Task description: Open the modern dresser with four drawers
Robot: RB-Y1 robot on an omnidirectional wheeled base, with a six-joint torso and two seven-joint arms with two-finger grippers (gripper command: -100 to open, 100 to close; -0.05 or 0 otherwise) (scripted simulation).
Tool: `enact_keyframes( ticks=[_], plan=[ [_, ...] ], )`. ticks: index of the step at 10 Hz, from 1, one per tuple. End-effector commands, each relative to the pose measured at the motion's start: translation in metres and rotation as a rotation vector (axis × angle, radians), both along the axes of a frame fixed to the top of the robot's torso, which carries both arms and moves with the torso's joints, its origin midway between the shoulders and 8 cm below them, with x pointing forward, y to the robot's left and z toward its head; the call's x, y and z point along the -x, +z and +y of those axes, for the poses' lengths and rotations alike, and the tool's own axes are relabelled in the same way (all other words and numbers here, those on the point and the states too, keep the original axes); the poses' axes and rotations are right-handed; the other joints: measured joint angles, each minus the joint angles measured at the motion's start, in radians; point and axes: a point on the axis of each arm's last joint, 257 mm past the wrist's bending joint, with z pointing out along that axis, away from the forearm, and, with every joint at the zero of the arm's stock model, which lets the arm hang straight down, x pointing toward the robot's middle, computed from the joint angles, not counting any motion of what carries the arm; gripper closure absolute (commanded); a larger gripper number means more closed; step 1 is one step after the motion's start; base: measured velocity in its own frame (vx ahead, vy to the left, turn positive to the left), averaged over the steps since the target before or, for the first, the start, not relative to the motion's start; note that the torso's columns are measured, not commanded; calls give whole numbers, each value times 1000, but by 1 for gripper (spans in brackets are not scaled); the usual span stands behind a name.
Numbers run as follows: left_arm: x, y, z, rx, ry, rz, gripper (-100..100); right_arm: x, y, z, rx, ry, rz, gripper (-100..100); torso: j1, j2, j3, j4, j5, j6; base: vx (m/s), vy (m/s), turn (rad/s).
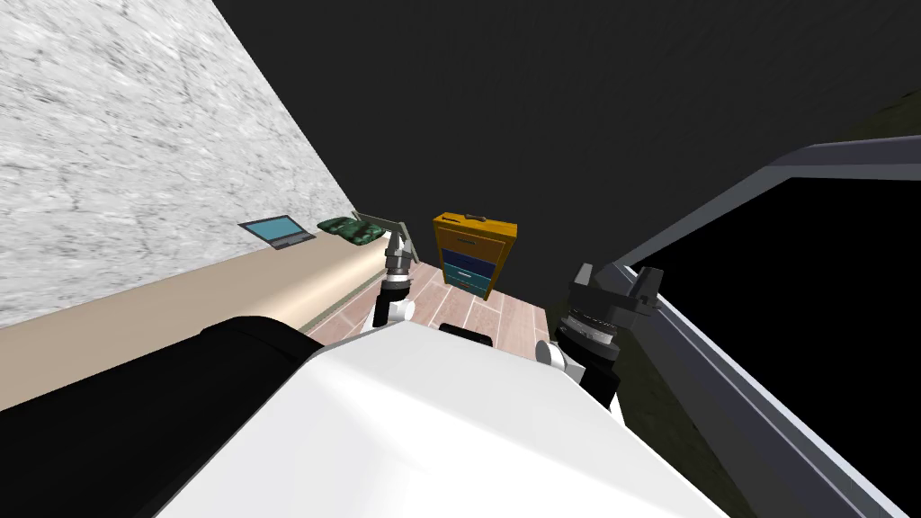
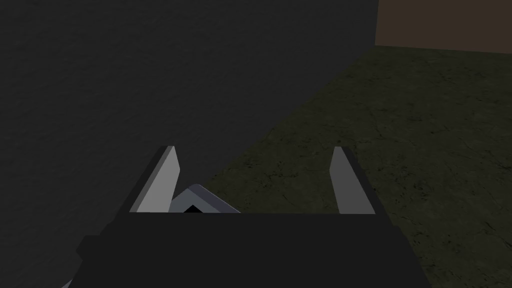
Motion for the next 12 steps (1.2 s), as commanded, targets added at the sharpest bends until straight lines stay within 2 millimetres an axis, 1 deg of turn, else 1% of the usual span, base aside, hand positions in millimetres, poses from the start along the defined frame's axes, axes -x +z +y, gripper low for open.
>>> enact_keyframes(
  ticks=[1,3,9,10,11,12],
  plan=[
    [0,0,0,0,0,0,0,0,0,0,0,0,0,0,0,40,-82,41,0,0,0,0,0],
    [0,0,0,0,0,0,0,0,0,0,0,0,0,0,0,175,-351,176,0,0,0,0,0],
    [0,0,0,0,0,0,0,0,0,0,0,0,0,0,0,618,-1234,617,0,0,0,0,0],
    [-2,-4,-3,-25,-13,11,-100,0,0,0,0,0,0,0,0,691,-1382,691,0,0,24,-5,-16],
    [-5,-9,-5,-43,-21,21,-100,0,0,0,0,0,0,0,0,724,-1452,724,0,0,40,-10,-22],
    [-7,-14,-6,-59,-29,33,-100,0,0,0,0,0,0,0,0,733,-1472,733,0,0,53,-14,-29]
  ],
)
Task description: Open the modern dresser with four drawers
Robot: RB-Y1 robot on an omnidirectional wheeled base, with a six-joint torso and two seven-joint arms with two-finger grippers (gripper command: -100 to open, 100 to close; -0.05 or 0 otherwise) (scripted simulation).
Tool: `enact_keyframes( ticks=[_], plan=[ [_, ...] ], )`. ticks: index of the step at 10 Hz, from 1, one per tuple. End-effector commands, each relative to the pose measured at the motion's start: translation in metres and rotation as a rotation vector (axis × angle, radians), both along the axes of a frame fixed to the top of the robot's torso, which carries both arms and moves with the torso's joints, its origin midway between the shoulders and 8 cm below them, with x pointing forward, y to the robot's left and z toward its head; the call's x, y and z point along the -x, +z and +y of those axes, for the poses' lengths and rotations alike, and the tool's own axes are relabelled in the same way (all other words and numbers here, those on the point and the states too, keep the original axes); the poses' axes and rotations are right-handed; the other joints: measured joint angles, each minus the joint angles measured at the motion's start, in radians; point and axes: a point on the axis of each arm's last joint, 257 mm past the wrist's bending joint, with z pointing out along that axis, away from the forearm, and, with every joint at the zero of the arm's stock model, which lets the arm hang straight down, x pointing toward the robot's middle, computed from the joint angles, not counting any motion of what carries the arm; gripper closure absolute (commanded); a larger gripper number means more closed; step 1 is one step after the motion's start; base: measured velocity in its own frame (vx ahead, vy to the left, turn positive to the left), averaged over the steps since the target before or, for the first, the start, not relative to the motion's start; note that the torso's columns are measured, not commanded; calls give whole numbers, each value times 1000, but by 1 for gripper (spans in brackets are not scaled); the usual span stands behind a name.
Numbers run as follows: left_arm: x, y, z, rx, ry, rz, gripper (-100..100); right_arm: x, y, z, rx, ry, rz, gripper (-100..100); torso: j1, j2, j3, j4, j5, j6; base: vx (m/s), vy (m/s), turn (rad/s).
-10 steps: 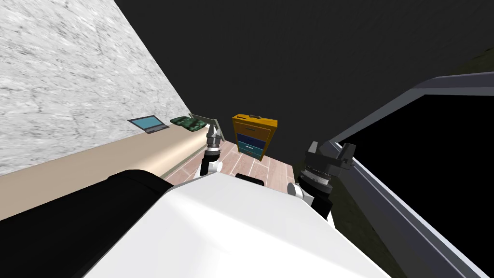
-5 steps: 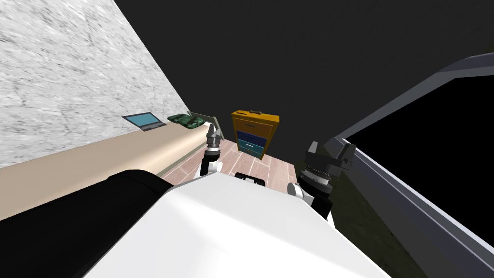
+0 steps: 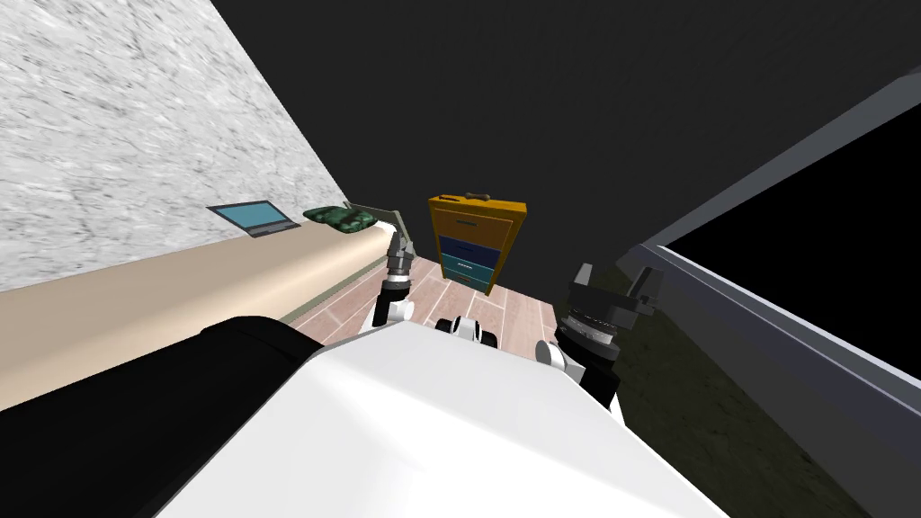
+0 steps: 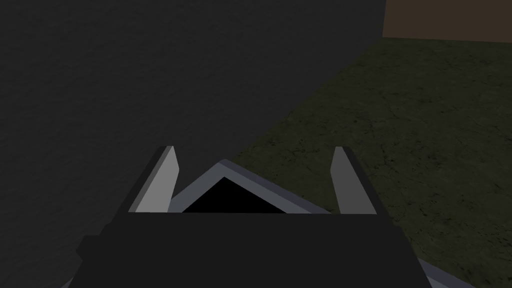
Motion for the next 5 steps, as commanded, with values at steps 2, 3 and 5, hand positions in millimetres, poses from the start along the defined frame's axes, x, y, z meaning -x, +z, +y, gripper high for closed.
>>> enact_keyframes(
  ticks=[2,3,5],
  plan=[
    [-9,-24,-5,-55,-25,44,-100,0,0,0,0,0,0,0,0,3,-6,4,0,0,84,-12,-36],
    [-12,-33,-5,-65,-29,59,-100,0,0,0,0,0,0,0,1,3,-6,4,0,0,107,-7,-44],
    [-18,-54,-6,-81,-34,90,-100,0,0,0,0,0,0,0,-1,5,-5,4,0,0,109,-28,-51]
  ],
)
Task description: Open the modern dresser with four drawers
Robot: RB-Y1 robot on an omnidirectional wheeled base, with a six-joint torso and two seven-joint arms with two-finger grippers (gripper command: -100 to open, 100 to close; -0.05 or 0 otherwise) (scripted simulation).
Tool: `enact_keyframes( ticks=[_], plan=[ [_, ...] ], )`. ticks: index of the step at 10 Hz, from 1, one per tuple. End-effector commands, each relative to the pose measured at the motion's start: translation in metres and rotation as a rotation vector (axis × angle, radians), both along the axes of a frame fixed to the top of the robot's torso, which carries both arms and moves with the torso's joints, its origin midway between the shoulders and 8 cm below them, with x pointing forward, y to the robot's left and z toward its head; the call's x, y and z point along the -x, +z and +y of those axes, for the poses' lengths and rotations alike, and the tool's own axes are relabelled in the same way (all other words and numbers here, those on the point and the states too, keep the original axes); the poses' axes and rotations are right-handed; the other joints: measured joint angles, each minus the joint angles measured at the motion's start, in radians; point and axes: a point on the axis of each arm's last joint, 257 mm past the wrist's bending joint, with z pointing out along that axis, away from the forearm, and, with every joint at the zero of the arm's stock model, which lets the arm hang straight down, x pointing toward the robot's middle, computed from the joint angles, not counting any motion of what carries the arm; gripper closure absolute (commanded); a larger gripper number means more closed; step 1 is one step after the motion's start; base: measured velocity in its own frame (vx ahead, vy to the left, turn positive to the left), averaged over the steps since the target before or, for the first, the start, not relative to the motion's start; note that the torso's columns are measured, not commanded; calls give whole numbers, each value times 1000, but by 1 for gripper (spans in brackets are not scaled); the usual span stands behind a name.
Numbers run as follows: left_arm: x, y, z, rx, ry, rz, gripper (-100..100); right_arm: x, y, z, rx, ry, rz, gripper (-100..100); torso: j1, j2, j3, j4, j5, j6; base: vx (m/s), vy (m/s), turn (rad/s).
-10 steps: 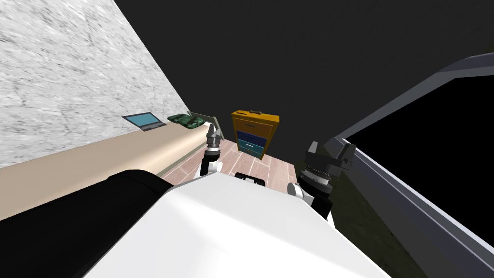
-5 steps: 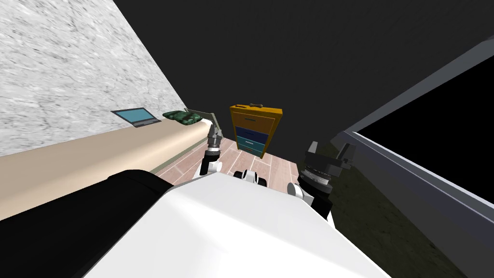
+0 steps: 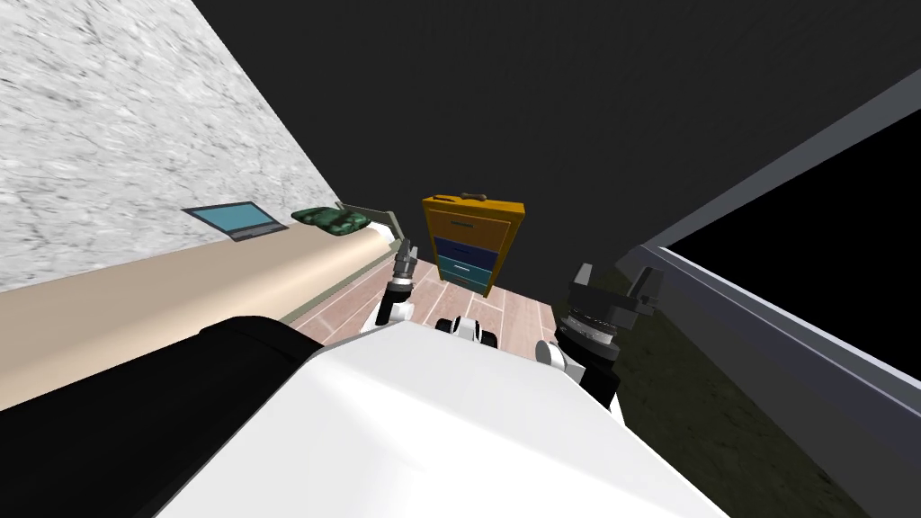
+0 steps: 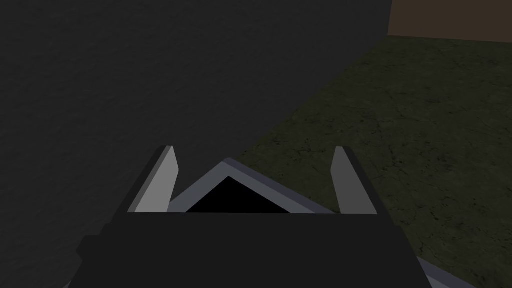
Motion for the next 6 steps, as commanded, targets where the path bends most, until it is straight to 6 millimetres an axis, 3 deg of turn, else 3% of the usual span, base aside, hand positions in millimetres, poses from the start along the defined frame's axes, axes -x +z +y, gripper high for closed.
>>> enact_keyframes(
  ticks=[1,6],
  plan=[
    [-7,-28,-1,-20,-5,40,-100,0,0,0,0,0,0,0,0,0,0,0,0,0,122,-30,-51],
    [-16,-87,-1,-41,-9,128,-100,0,0,0,0,0,0,0,1,-1,0,0,0,0,127,-27,-52]
  ],
)
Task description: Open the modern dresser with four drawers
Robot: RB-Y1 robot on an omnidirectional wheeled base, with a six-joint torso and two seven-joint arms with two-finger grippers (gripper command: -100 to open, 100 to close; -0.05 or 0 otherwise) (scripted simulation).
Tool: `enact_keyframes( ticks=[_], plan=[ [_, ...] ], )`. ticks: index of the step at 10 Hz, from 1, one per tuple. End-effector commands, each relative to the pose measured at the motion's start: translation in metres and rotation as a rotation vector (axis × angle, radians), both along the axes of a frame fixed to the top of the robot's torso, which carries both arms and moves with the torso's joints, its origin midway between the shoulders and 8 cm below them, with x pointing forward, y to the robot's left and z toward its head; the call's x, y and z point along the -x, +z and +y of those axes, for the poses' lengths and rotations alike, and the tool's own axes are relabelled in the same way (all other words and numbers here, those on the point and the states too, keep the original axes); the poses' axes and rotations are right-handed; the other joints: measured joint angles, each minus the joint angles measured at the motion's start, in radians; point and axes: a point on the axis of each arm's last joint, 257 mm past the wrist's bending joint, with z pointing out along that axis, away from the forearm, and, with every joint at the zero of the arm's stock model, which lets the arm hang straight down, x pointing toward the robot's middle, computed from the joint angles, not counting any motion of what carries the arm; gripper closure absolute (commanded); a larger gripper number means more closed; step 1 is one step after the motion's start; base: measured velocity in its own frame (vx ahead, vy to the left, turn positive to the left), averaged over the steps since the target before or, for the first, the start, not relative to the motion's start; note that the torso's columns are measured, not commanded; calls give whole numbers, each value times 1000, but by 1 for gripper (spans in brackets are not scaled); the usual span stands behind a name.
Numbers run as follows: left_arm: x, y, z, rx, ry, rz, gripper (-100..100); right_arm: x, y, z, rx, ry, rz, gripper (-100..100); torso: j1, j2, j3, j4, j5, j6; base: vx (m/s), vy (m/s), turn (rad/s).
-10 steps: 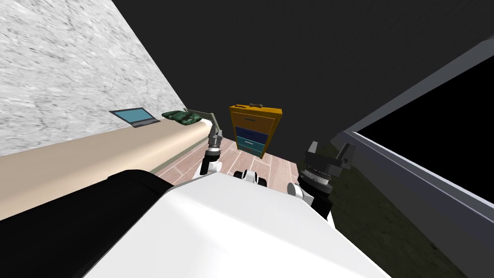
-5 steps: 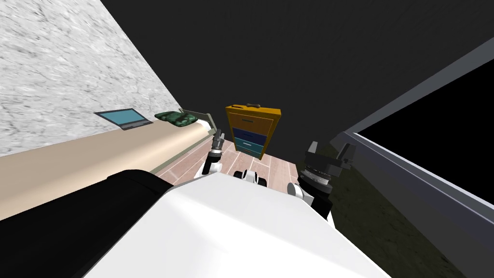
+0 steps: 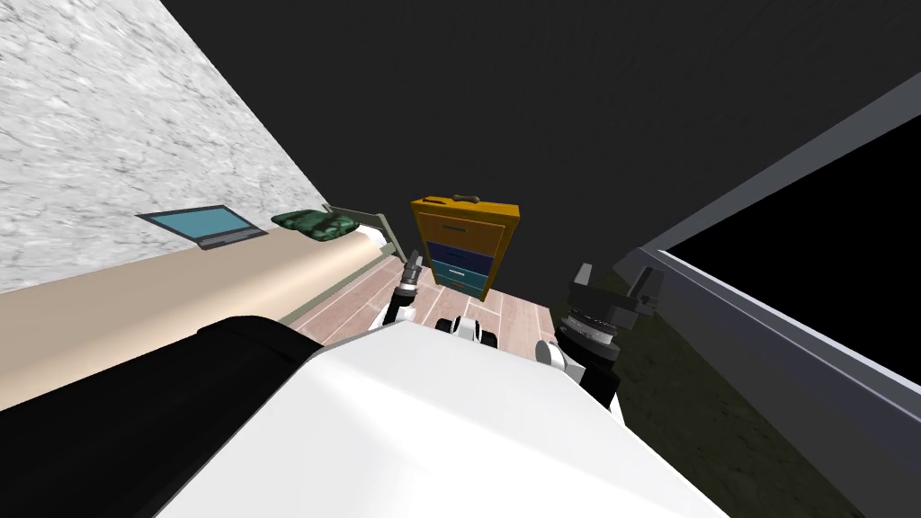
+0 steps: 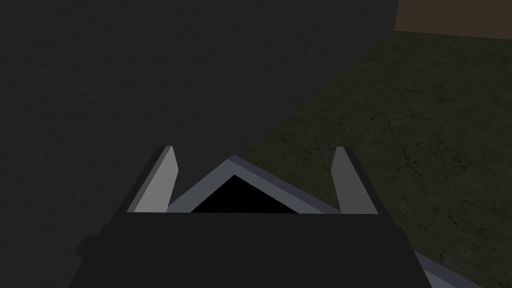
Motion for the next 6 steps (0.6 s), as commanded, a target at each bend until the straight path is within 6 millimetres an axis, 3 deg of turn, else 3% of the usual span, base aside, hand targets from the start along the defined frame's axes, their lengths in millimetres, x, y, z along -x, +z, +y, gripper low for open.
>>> enact_keyframes(
  ticks=[1,6],
  plan=[
    [-2,-28,-1,-8,-1,46,-100,0,0,0,0,0,0,0,0,1,0,0,0,0,116,-24,-57],
    [-3,-78,-4,-16,-3,118,-100,0,0,0,0,0,0,0,-1,2,1,1,0,0,106,-15,-44]
  ],
)
